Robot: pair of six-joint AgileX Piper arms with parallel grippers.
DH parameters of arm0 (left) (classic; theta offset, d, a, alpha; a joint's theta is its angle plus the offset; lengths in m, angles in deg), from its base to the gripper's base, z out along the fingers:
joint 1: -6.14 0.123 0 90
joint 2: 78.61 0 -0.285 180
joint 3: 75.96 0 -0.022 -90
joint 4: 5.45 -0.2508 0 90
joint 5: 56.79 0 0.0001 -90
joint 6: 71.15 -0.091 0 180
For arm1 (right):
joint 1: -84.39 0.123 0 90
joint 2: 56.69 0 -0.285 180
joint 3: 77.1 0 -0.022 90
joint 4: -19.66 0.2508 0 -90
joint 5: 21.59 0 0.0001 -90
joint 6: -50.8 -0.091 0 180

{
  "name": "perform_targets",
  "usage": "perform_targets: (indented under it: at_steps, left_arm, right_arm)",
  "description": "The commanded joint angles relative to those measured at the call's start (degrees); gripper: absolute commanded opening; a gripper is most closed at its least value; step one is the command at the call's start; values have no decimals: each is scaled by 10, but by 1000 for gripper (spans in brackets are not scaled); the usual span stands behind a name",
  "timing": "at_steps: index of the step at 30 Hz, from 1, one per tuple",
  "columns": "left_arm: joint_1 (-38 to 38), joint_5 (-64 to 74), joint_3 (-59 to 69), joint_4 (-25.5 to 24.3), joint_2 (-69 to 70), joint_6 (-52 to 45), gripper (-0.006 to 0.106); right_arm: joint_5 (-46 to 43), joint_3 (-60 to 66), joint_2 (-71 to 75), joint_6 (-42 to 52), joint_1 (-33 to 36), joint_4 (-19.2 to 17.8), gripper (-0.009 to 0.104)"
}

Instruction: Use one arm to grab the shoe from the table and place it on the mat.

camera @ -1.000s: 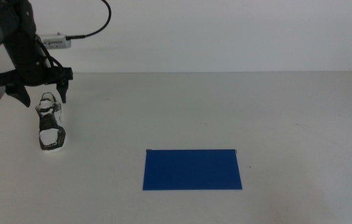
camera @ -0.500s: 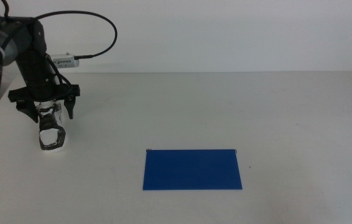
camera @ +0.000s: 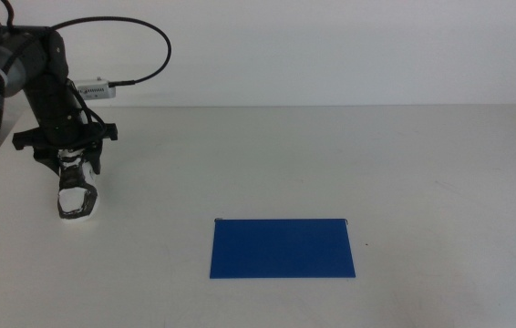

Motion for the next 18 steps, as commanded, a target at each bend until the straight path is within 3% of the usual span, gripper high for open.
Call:
perform_targets:
  at_steps: [1,4,18]
  left_arm:
    - [1,52,-19,3,59,10,6]
    - [0,52,-18,10,76,11,-1]
    - [-37,52,148,7,238,37,-1]
  right_arm:
    - [-45,-5,12,7,-3,-5,66]
    - [-45,-5,12,7,-3,-5,66]
    - [-45,-5,12,7,-3,-5,66]
